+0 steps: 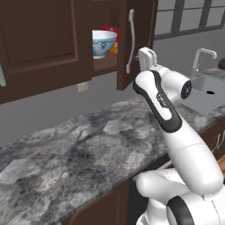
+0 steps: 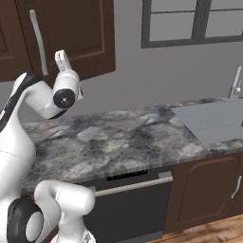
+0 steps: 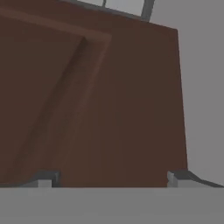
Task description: Pick the mug and place it in the sink. Pick the bowl and place it in the open cabinet and then close the cabinet.
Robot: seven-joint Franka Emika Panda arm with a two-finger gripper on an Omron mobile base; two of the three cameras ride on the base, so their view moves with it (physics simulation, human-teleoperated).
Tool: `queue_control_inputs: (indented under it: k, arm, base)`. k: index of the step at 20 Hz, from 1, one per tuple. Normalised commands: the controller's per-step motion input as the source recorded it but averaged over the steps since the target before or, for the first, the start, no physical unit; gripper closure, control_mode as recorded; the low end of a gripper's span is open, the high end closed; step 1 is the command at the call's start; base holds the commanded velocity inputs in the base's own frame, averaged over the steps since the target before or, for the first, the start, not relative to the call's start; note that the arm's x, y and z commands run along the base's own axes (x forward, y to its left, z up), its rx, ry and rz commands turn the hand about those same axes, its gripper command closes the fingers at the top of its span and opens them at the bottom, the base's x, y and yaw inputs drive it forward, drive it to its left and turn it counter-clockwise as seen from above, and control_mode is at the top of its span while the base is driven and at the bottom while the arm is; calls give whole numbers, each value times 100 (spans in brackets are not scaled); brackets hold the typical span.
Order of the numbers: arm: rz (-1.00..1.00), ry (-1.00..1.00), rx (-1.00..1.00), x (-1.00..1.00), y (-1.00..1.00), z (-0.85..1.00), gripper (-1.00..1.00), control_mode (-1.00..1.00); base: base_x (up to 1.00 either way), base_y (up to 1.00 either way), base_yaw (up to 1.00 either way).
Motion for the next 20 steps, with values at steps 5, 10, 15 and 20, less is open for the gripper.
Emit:
queue_control_inputs:
  k: [5, 10, 15, 20]
  arm:
    - [-1, 5, 0, 32, 70, -36, -100, -100]
    - [-1, 4, 0, 63, 43, -18, -100, -100]
    - [-2, 11, 0, 89, 45, -6, -100, -100]
    - [-2, 12, 0, 84, 31, -11, -100, -100]
  base:
    - [0, 0, 0]
    - [0, 0, 0]
    - [0, 0, 0]
    - [0, 0, 0]
